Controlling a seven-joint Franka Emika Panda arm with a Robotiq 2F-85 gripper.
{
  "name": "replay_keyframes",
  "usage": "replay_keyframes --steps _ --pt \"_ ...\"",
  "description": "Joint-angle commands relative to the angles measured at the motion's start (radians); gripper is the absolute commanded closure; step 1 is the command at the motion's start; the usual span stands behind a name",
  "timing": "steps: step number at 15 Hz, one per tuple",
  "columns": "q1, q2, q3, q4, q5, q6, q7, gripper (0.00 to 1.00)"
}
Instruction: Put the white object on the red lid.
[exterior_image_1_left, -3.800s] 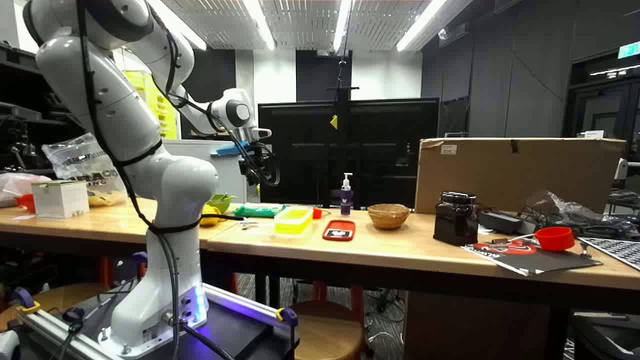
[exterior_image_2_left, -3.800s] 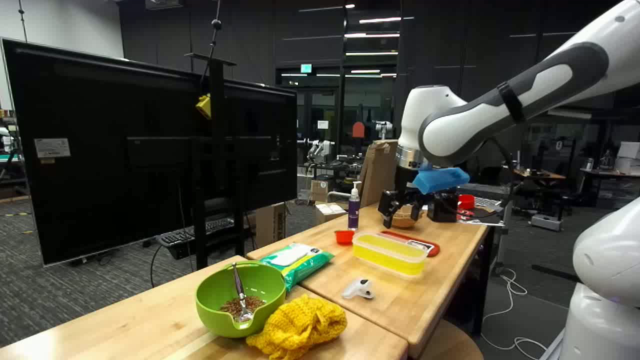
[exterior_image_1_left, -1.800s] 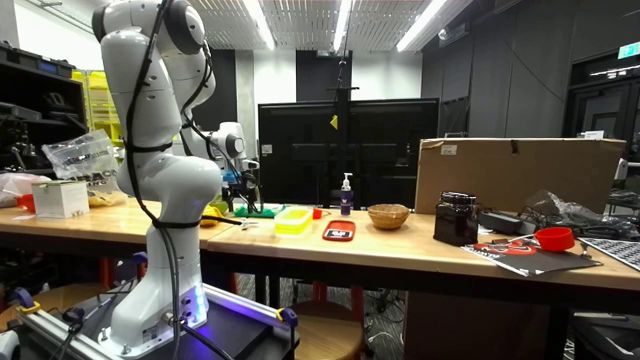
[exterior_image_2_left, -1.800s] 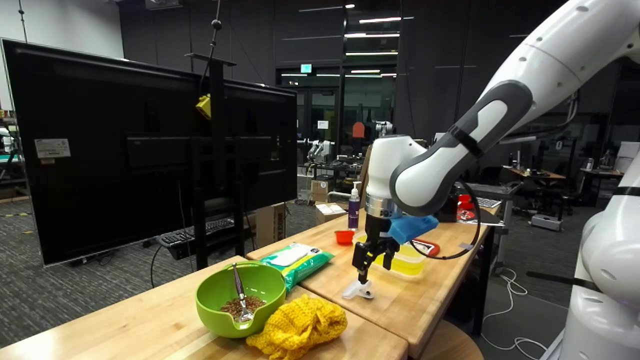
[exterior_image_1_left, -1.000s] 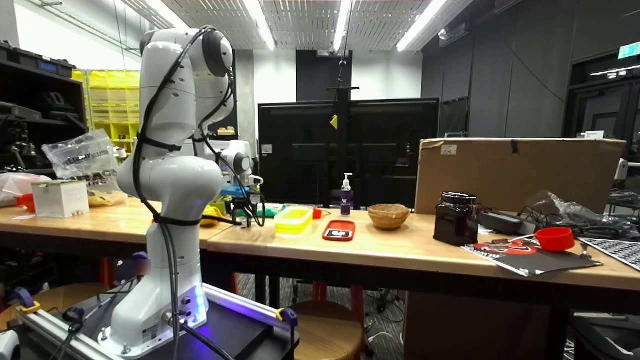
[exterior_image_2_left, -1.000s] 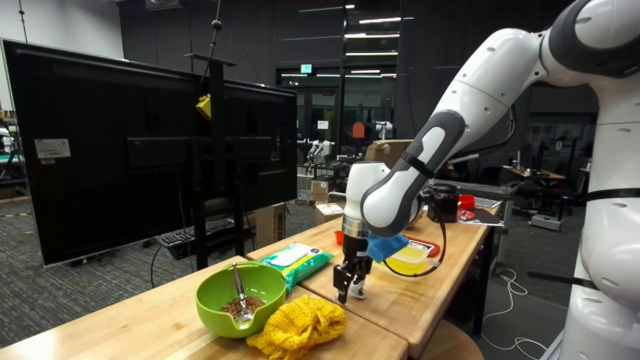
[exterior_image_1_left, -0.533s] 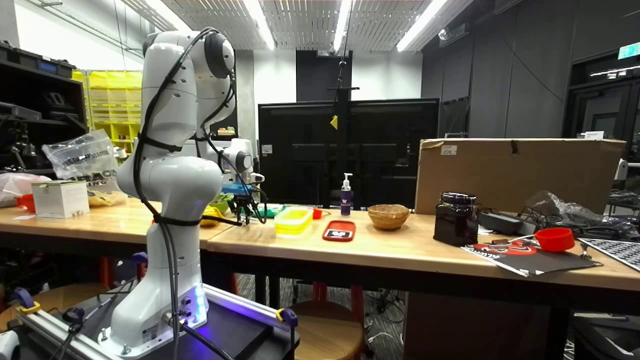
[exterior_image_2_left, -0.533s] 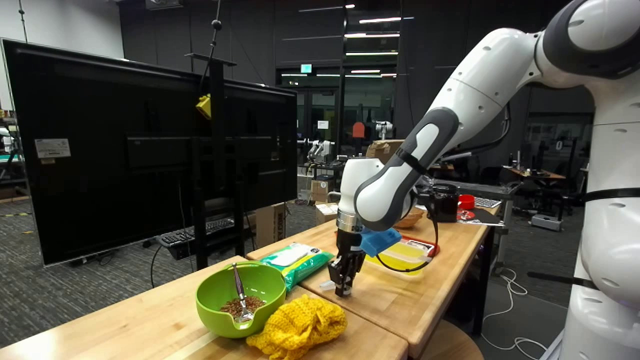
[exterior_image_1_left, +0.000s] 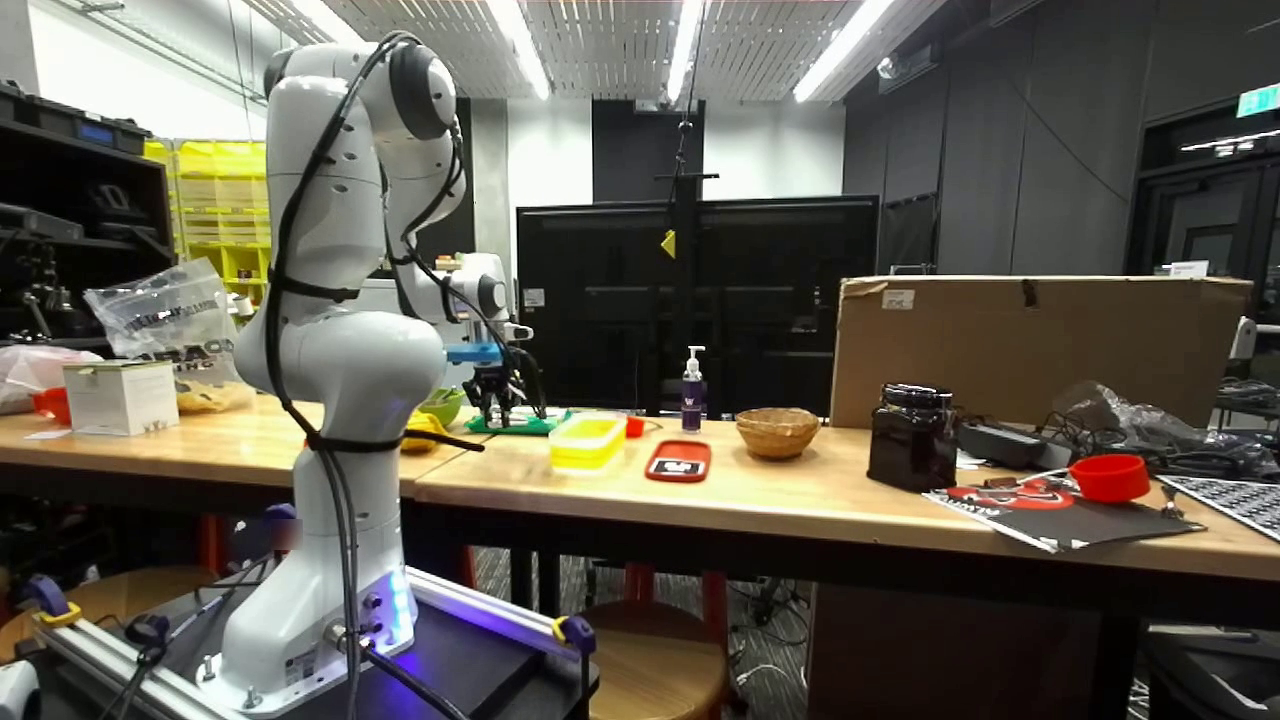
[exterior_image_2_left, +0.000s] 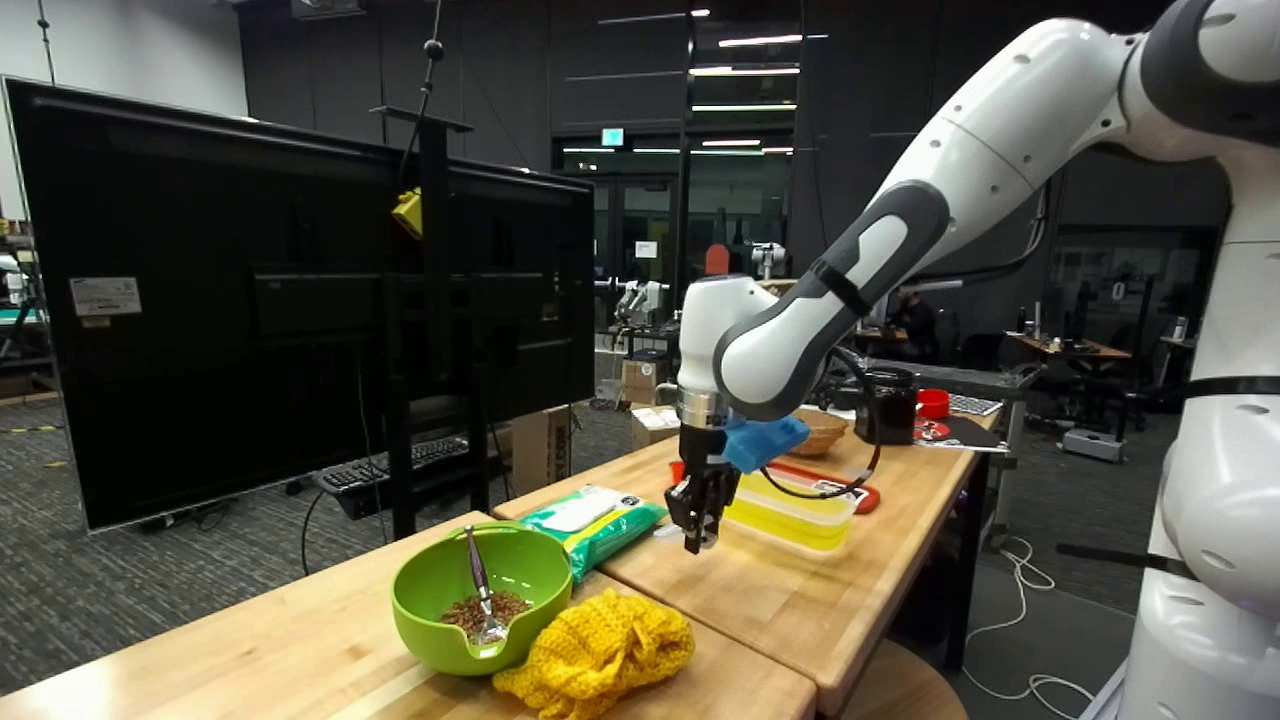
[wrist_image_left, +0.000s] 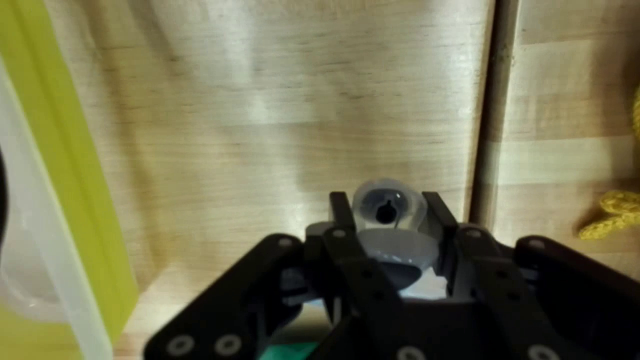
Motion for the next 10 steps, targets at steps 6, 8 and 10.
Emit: replay_keyframes --steps 6,8,10 --pt "-0.083 -0.394 -0.037 -0.074 -0.093 -0.309 0.06 0.89" --pt "-0.118 -0.455 -0.065 -0.081 -0.104 -0.346 0.024 0.89" --pt "-0.161 -0.487 -0.105 -0.077 -0.125 -0.36 -0.023 0.89"
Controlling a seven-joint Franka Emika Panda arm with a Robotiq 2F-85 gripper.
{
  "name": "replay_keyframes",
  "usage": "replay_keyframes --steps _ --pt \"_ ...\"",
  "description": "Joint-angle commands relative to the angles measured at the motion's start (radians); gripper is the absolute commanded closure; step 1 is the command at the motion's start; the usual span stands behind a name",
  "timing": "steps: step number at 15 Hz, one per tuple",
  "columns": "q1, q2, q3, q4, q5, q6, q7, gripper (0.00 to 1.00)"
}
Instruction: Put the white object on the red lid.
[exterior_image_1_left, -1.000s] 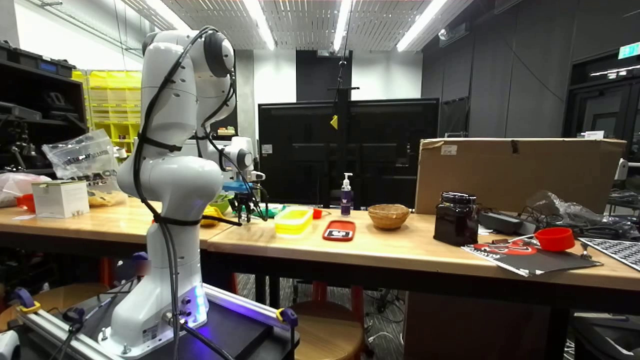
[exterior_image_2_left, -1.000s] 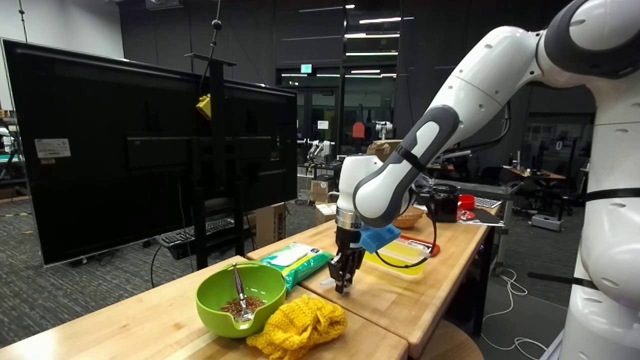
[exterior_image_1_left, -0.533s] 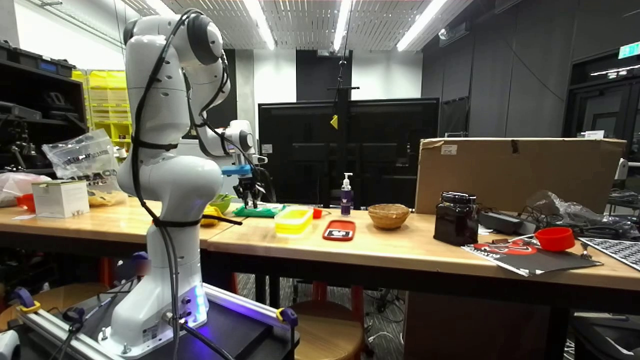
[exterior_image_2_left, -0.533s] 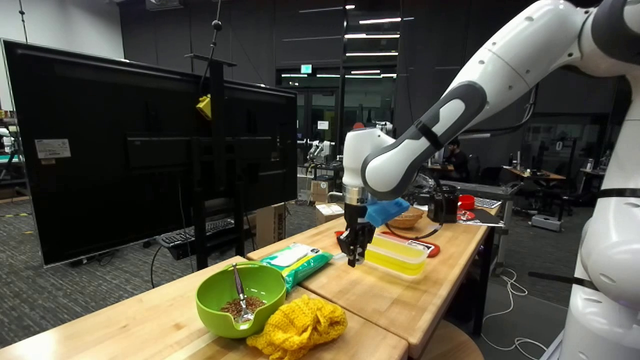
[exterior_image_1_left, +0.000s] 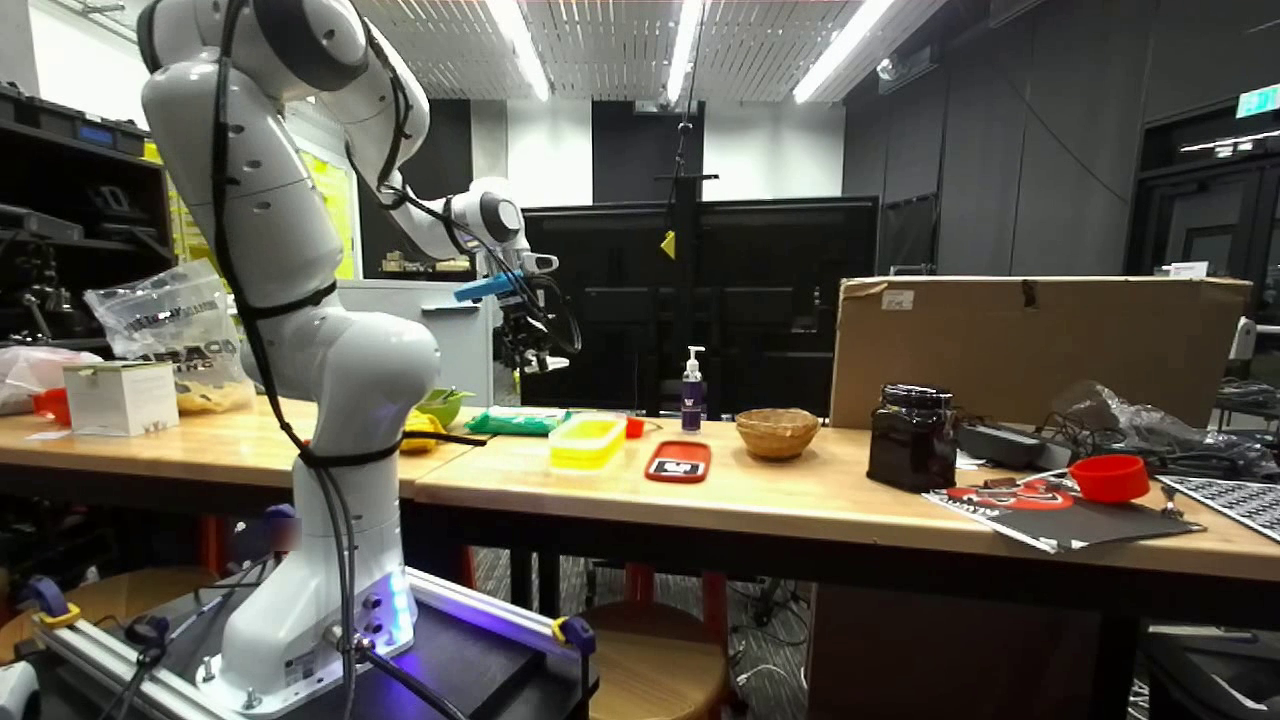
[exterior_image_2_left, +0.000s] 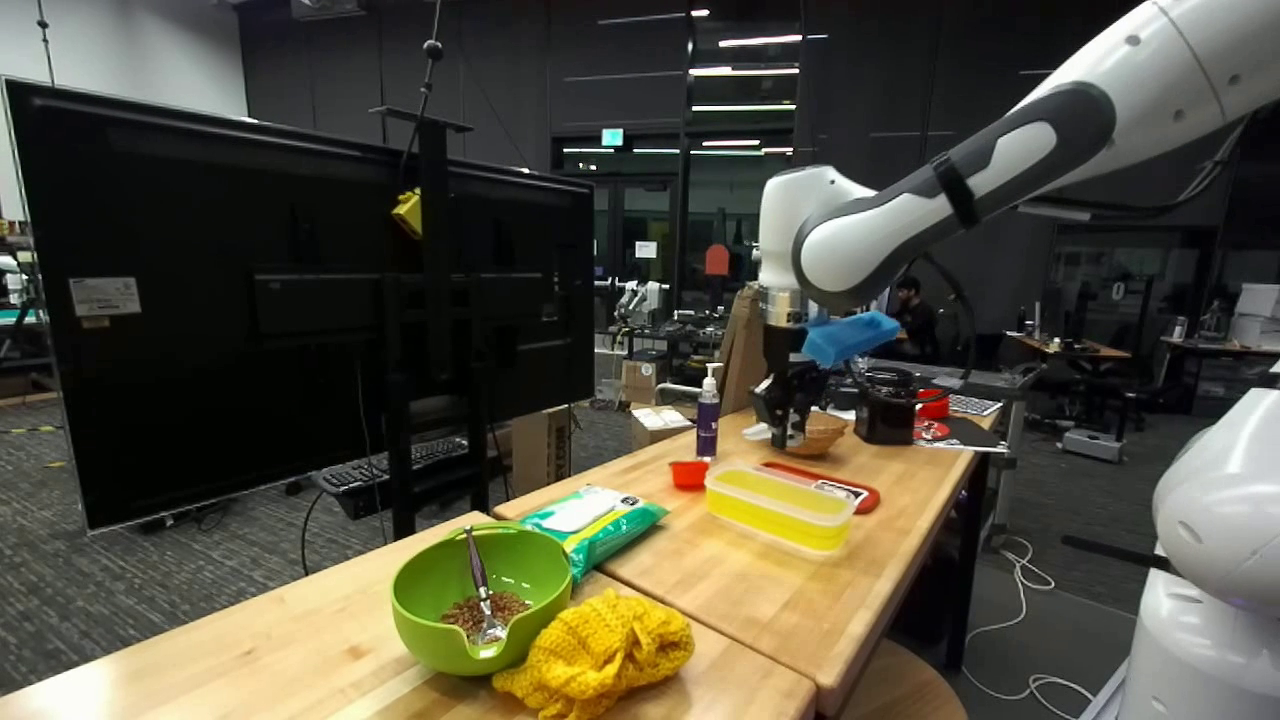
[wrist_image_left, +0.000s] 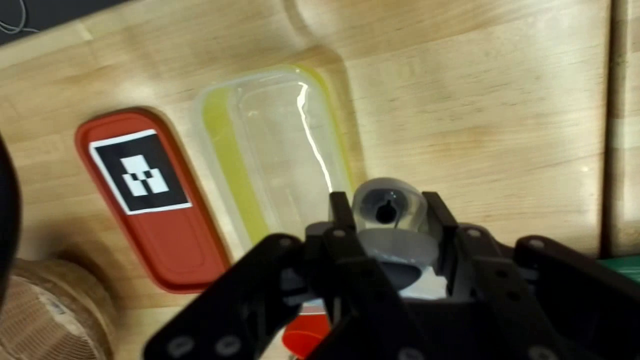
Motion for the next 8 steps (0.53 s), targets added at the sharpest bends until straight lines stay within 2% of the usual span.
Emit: replay_keyframes --steps 1,4,8 --pt "-0.071 -0.081 -0.067 -0.014 -0.049 -0.028 -0.086 0.89" --pt "-0.126 -0.044 -0.141 0.034 -0.073 -0.007 -0.179 0.89" --pt "-0.144 0.077 -0.23 0.122 -0.044 0.045 -0.33 0.89"
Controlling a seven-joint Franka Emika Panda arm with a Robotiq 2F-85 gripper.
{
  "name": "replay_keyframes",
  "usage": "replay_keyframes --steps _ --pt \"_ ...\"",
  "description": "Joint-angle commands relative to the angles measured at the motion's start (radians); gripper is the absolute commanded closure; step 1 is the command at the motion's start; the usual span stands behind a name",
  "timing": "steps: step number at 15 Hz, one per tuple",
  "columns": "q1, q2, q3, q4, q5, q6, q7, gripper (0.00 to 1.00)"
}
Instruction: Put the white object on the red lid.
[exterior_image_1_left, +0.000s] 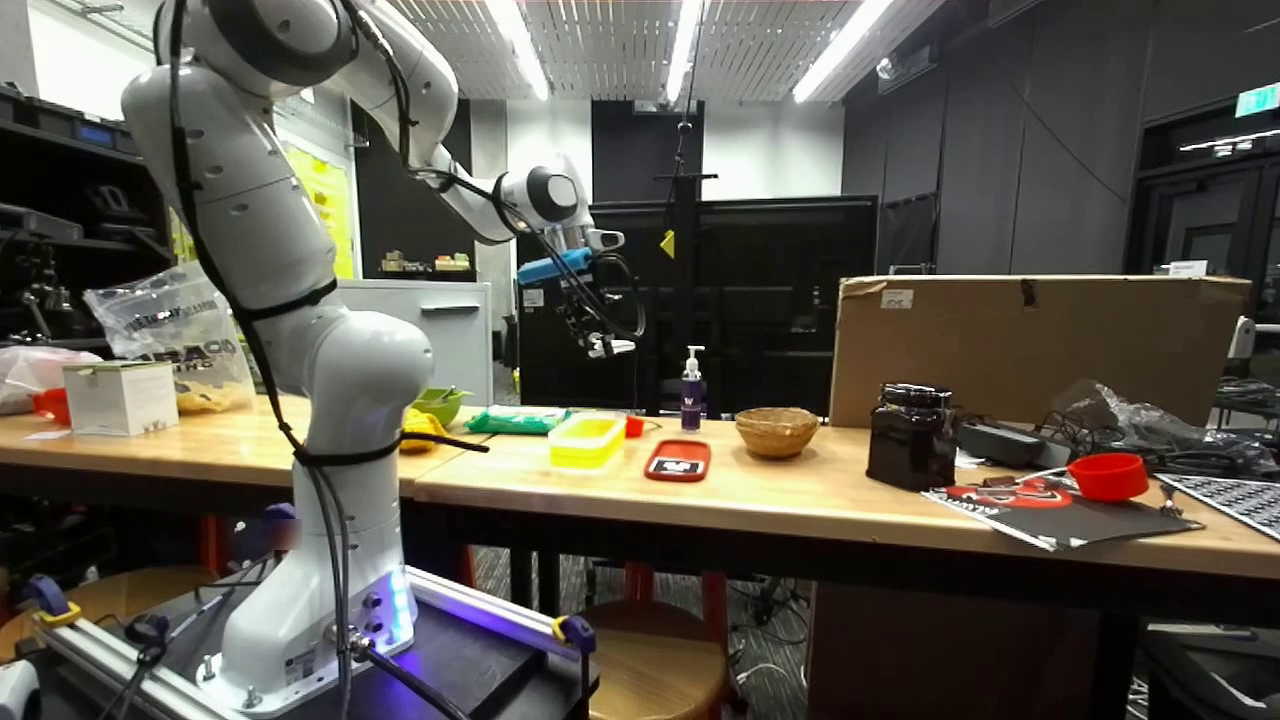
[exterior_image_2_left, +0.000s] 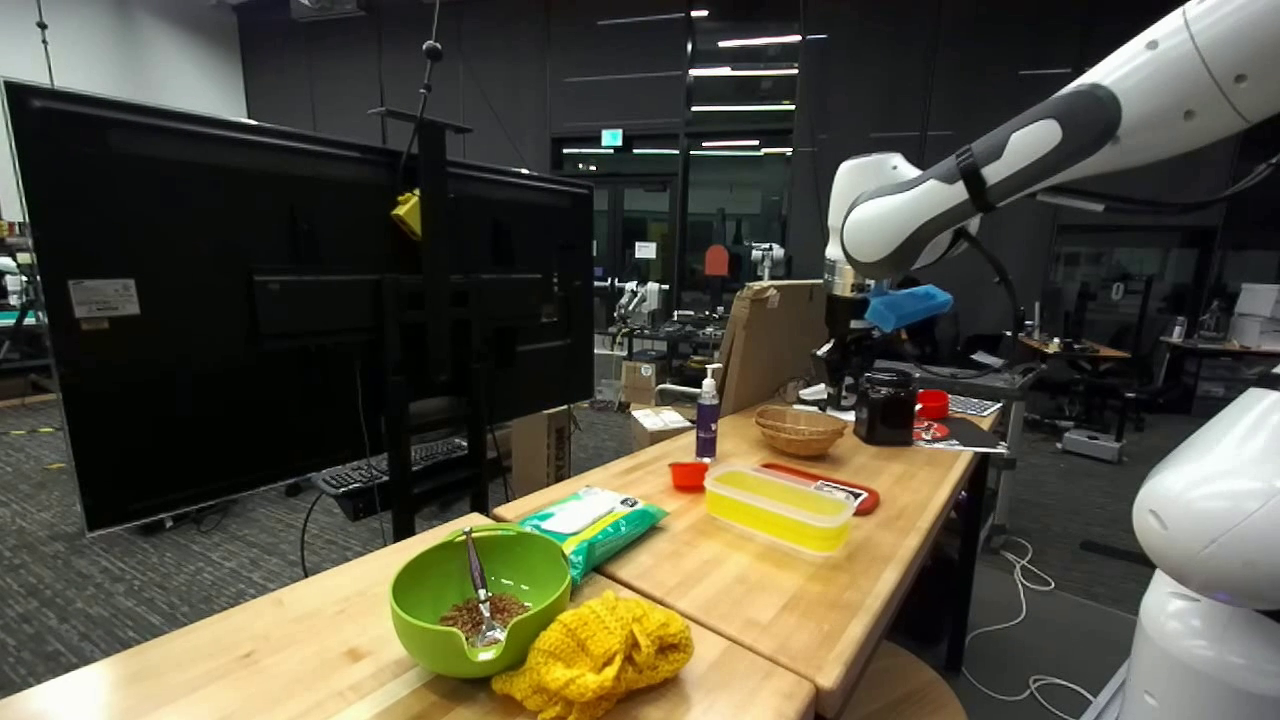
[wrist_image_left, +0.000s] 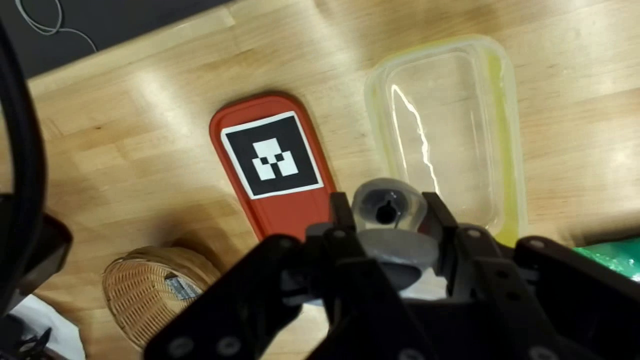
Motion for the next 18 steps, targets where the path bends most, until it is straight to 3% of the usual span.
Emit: replay_keyframes --steps 1,6,10,18 --pt "-0.004 0.14 -0.063 0.103 0.02 0.043 -0.129 0.89" --pt "0.002 0.299 -0.138 0.18 0.105 0.126 -0.328 0.89" --pt "-0.005 0.403 -0.147 0.228 0.183 0.15 -0.437 0.89" --pt "-0.013 0.549 -0.096 0.264 0.23 0.238 -0.37 0.89"
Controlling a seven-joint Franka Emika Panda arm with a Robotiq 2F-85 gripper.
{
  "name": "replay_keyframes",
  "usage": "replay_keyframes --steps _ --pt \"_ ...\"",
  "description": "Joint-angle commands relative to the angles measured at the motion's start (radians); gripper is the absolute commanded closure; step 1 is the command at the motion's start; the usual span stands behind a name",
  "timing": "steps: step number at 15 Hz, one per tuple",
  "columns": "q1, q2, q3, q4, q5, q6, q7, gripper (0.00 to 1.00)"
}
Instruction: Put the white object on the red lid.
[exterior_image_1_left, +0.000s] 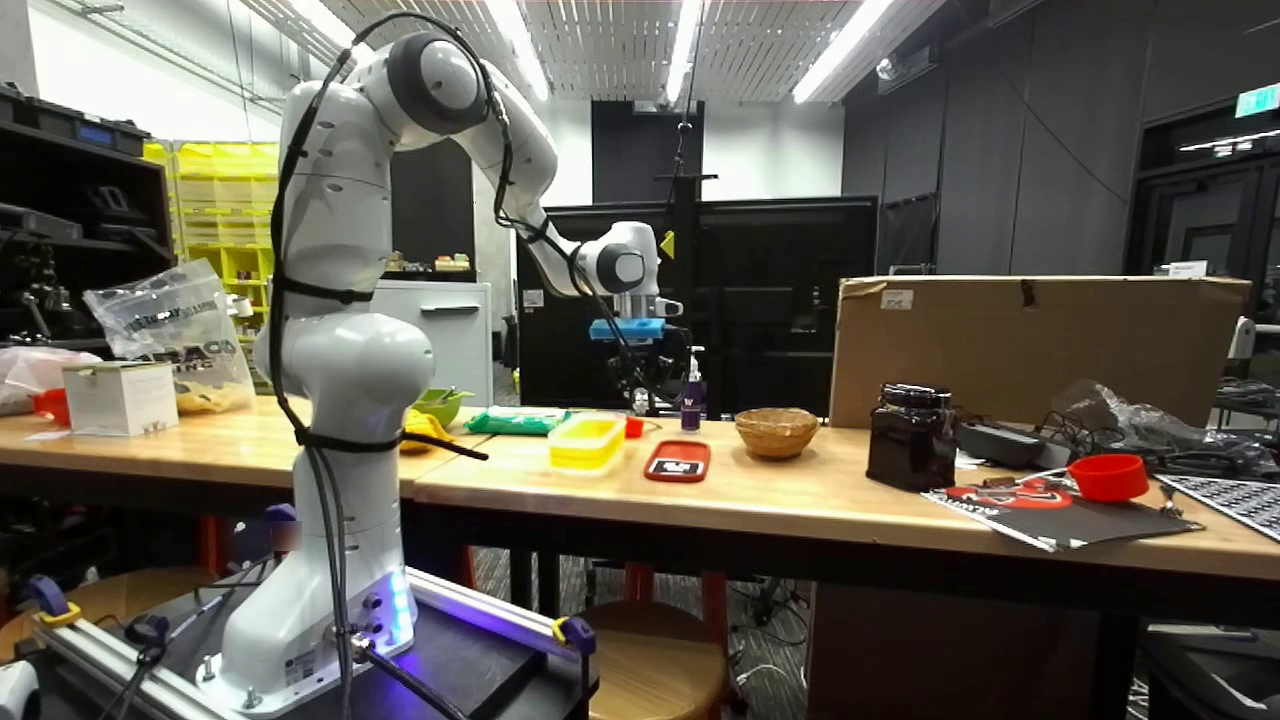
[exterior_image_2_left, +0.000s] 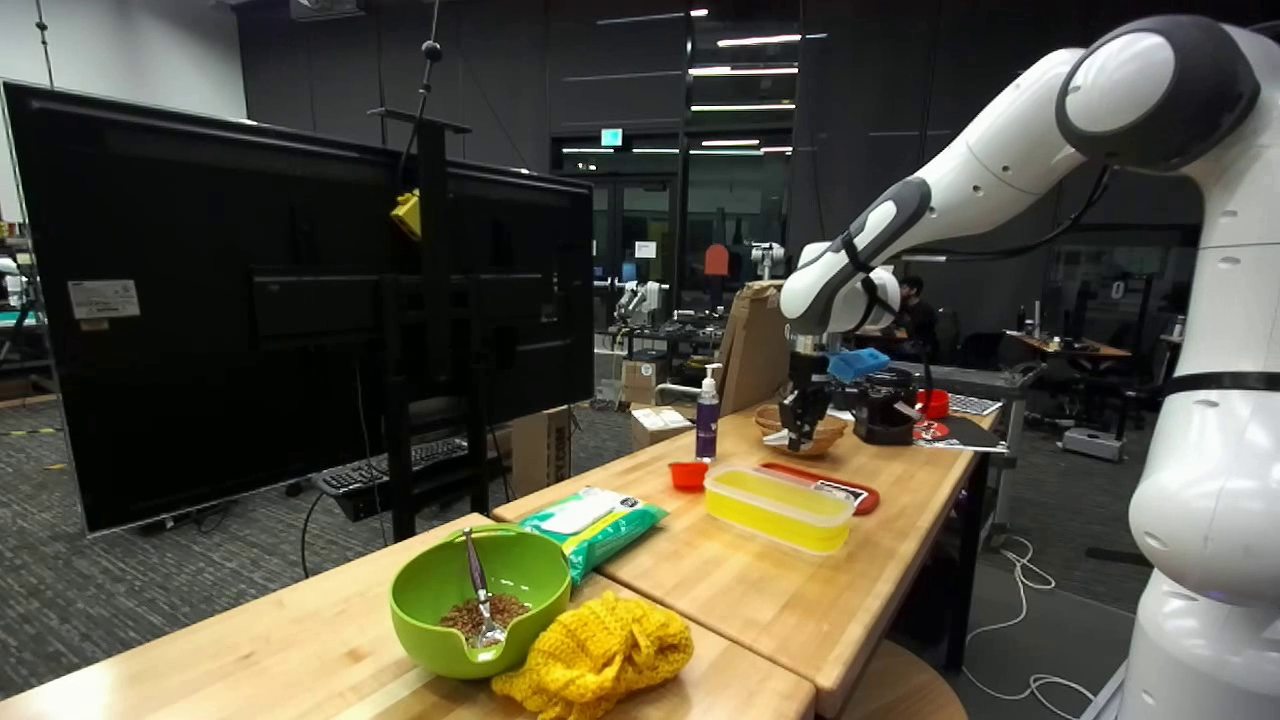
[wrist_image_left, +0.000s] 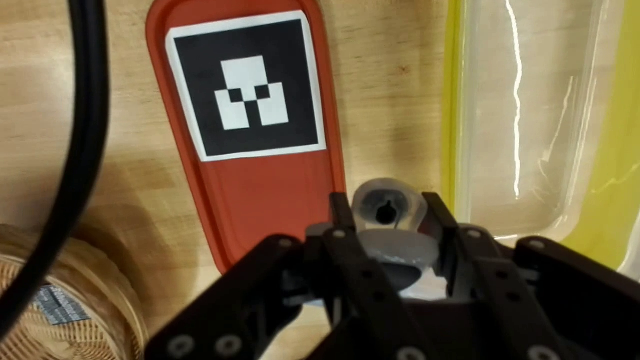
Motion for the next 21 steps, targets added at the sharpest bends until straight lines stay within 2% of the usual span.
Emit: replay_keyframes --steps 1,11,15,21 --pt "-0.015 0.052 0.019 0.014 0.001 0.054 0.033 0.89" --pt "-0.051 0.106 0.021 -0.009 0.01 0.18 0.022 0.89" --pt "-0.067 0.089 0.03 -0.061 0.07 0.244 0.008 0.89" --pt "-0.097 0.059 0.038 -0.18 0.224 0.349 -0.023 0.89"
